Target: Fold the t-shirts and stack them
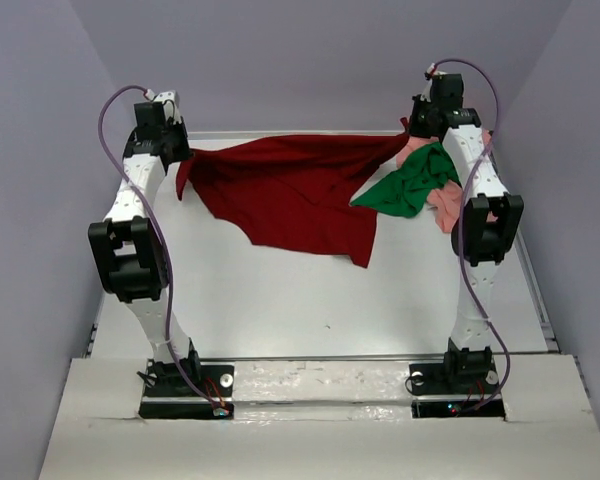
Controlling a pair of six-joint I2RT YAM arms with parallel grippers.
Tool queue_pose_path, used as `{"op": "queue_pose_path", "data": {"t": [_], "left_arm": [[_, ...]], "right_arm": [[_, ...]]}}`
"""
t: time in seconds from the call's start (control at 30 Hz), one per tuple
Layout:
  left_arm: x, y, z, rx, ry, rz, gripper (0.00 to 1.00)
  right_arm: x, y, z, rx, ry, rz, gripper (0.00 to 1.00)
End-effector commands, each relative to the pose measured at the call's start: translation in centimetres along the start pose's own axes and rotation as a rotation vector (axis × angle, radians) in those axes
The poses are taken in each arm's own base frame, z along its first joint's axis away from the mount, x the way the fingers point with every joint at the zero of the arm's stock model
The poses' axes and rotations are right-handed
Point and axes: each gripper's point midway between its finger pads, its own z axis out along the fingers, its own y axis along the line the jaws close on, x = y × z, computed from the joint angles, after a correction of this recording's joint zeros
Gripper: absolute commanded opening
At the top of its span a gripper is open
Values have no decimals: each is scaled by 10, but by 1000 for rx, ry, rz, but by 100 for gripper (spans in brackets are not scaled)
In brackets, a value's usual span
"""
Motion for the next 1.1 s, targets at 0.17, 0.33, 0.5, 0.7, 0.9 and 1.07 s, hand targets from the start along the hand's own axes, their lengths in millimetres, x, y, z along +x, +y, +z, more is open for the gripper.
{"op": "queue_pose_path", "data": {"t": [0.17,0.33,0.5,0.7,0.9,1.07], "left_arm": [[-84,-16,-100,-5,-329,62,0],[-138,-43,-205,49,-510,91,0],[-179,-70,-341,97,-738,112,0],[-191,-92,-409,177,-827,108,0],[-168,-70,-255,153,-598,53,0],[-111,-41,-83,95,-325,43,0]], "right_arm": [[-57,22,-88,-89,-224,-35,0],[-102,58,-198,-214,-404,-30,0],[-141,87,-357,-306,-658,-61,0],[-150,97,-415,-336,-703,-62,0],[-125,69,-220,-241,-399,9,0],[-99,45,-77,-177,-252,62,0]]}}
